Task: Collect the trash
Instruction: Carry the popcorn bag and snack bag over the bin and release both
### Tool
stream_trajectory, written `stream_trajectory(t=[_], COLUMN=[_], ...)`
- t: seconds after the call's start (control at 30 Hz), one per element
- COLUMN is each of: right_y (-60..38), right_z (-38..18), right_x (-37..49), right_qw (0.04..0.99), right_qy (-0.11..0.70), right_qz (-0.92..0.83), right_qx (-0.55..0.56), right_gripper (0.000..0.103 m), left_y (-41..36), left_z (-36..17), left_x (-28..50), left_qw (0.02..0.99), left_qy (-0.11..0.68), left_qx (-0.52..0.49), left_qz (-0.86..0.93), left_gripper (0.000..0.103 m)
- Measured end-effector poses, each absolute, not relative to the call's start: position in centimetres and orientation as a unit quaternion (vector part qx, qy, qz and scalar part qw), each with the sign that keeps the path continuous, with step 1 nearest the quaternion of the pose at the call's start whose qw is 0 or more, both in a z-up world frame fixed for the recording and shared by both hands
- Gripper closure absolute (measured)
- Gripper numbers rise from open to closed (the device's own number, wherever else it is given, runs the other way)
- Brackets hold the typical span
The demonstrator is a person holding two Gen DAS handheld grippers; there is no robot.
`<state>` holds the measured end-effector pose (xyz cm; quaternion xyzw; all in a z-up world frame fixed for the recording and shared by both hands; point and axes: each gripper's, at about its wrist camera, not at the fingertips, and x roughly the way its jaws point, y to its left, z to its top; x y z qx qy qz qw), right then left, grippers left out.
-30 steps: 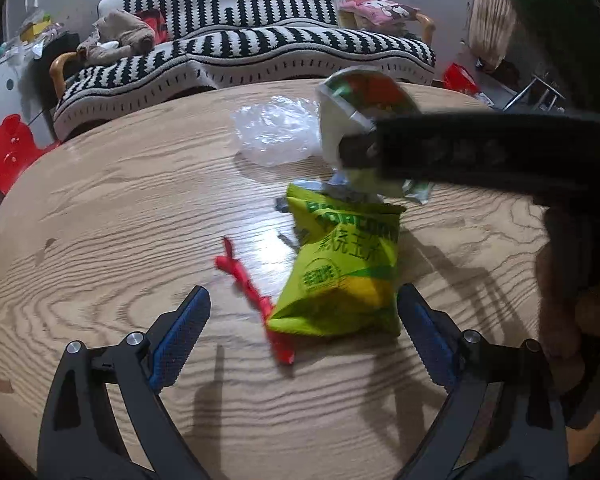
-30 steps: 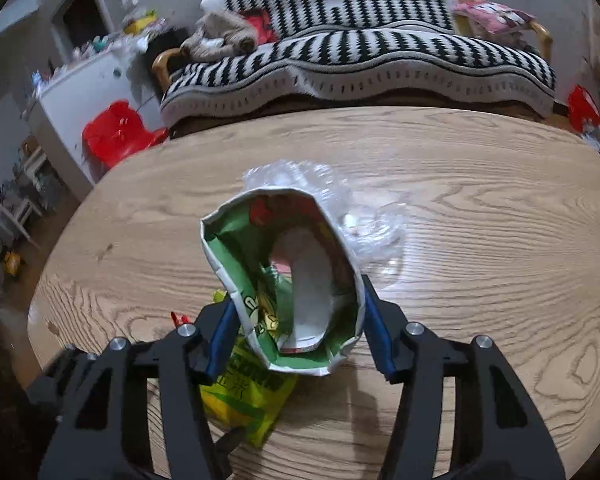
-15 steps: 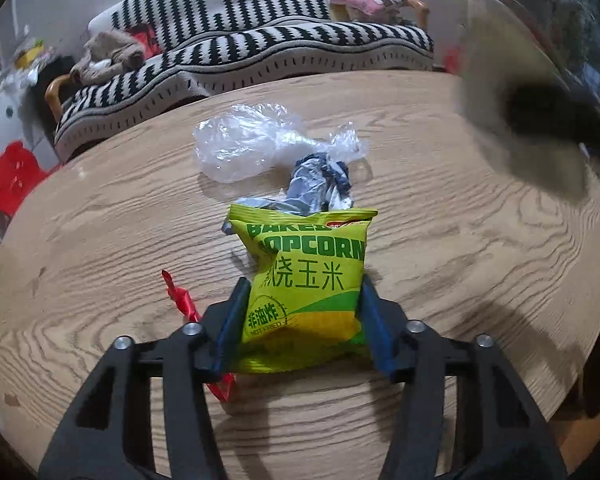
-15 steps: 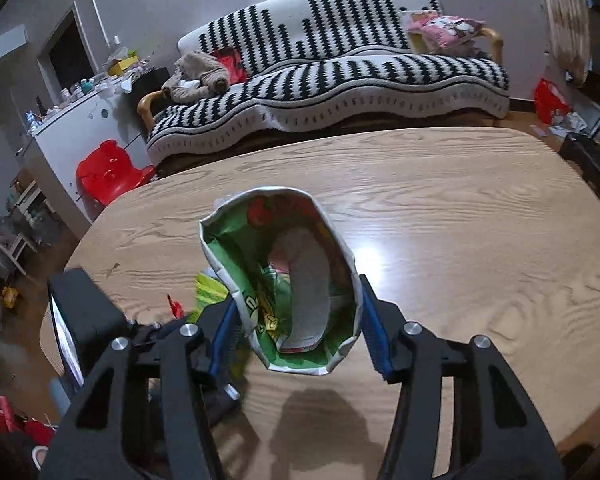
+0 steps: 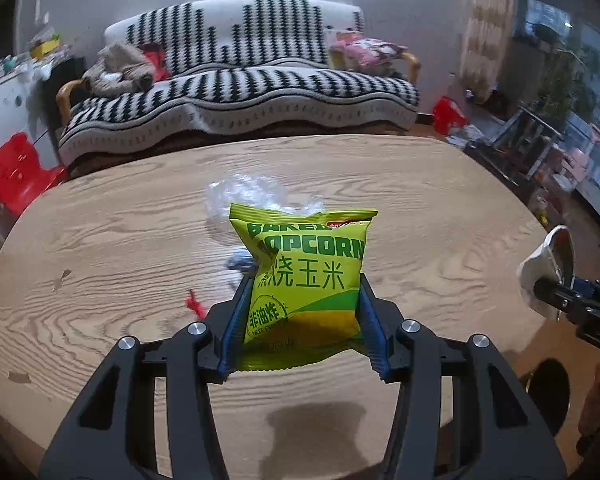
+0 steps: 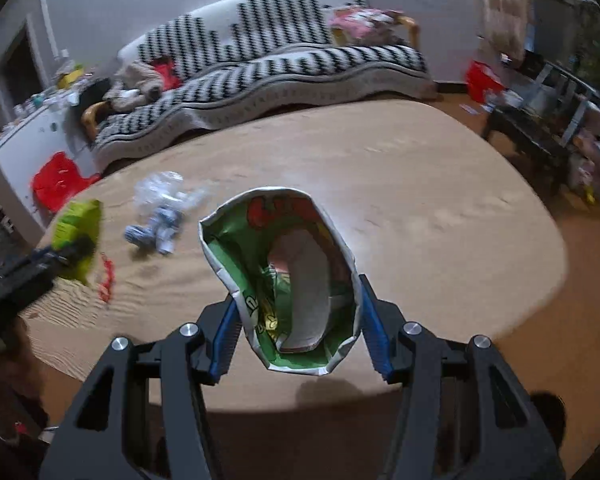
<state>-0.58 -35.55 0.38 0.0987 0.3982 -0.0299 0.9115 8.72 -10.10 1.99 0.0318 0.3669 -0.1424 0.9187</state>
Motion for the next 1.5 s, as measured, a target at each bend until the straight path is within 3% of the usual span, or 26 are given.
stream_trajectory(t=[0.5, 0.97, 1.37, 1.43, 1.5], right_y=[-49.5, -63.5, -67.2, -67.5, -67.6], right_z=[-0.3, -7.4, -10.8, -11.2, -11.6], right_x=[-13.5, -28.3, -31.6, -31.7, -31.3], right_qw=[0.881, 0.778, 0.737, 0.732, 0.728], right_qy=[0.397, 0.446, 0.467, 0.469, 0.471], right_qz=[-0.191, -0.309, -0.323, -0.332, -0.33], right_qx=[0.171, 0.317, 0.368, 0.366, 0.372], right_gripper=[0.049, 0.049, 0.044, 0.041, 0.039], left_y=[-26.7, -46.1, -51.9, -51.8, -51.9], left_z=[0.1, -10.7, -15.5, -15.7, -15.8], left_x=[-0.4, -10.7, -14.2, -14.0, -13.7], left_qw=[0.871, 0.726, 0.683, 0.682, 0.684], left_qy=[0.368, 0.469, 0.491, 0.492, 0.493], left_qx=[0.105, 0.157, 0.173, 0.165, 0.158], left_qz=[-0.307, -0.478, -0.512, -0.515, -0.514], left_gripper=[0.054, 0.054, 0.053, 0.048, 0.036])
